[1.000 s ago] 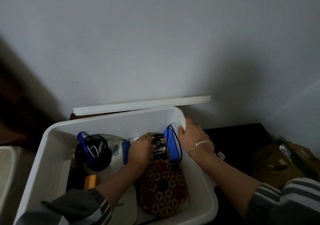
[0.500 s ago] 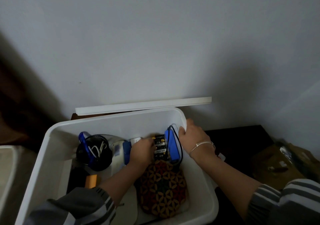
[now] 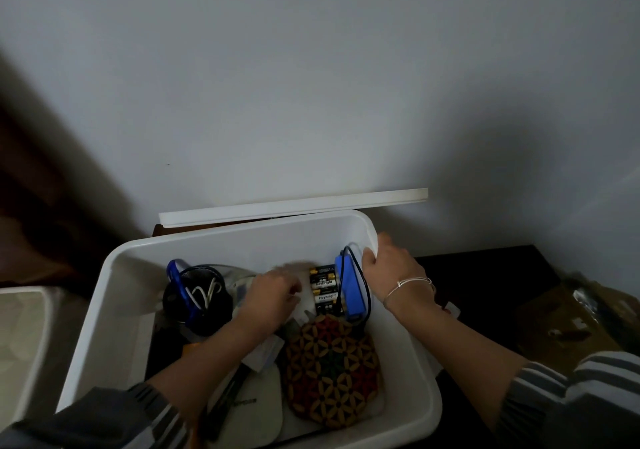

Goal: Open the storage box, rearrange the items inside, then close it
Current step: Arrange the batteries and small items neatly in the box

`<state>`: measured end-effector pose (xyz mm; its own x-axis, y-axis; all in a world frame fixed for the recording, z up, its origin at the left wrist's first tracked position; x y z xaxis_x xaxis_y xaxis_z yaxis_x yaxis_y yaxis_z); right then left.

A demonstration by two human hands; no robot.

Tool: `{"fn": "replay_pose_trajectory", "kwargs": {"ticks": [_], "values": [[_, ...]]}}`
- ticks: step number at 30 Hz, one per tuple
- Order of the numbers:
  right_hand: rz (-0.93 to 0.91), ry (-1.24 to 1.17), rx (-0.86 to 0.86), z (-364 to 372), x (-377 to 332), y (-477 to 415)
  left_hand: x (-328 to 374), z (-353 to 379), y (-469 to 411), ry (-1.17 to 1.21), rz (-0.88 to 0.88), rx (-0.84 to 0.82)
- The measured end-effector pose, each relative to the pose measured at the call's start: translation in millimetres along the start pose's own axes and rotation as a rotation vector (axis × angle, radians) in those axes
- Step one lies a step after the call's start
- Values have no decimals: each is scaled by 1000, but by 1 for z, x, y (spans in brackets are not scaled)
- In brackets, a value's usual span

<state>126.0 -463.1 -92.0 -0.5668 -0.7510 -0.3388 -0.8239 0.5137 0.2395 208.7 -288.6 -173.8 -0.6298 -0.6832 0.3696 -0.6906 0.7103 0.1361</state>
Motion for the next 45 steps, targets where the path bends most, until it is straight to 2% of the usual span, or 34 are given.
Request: {"fn": "replay_pose_trajectory", "kwargs": {"ticks": [4,12,18,26,31,40,45], "values": [[-3,2,4,0,0,0,-11,22,13,-139,41,-153],[-5,-7,6,1,1,0,15,44,2,-332,150,-242],[-4,-10,6,0,0,0,15,51,-5,-422,148,-258],[2,-7,8,-1,0,2,15,48,-2,-409,148,-194],[1,-10,5,-2,-1,2,10,39,1,-361,61,-98],[-2,22,11,-1,-1,1,8,47,-11,-262,-44,-172],[-3,22,7,-1,-2,0,6,49,-13,-302,-67,-185]]}}
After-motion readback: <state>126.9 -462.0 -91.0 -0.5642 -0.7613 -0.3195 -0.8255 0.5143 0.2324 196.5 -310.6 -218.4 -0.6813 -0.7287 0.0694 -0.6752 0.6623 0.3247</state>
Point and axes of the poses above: each hand's wrist, its own y-axis away from the middle knuckle, its own z-axis out of the palm, x = y × z, the point moved 10 cm from there along -y, towards the middle knuckle, and after that the axes turned 5 degrees about -x, right-handed, at the moved point
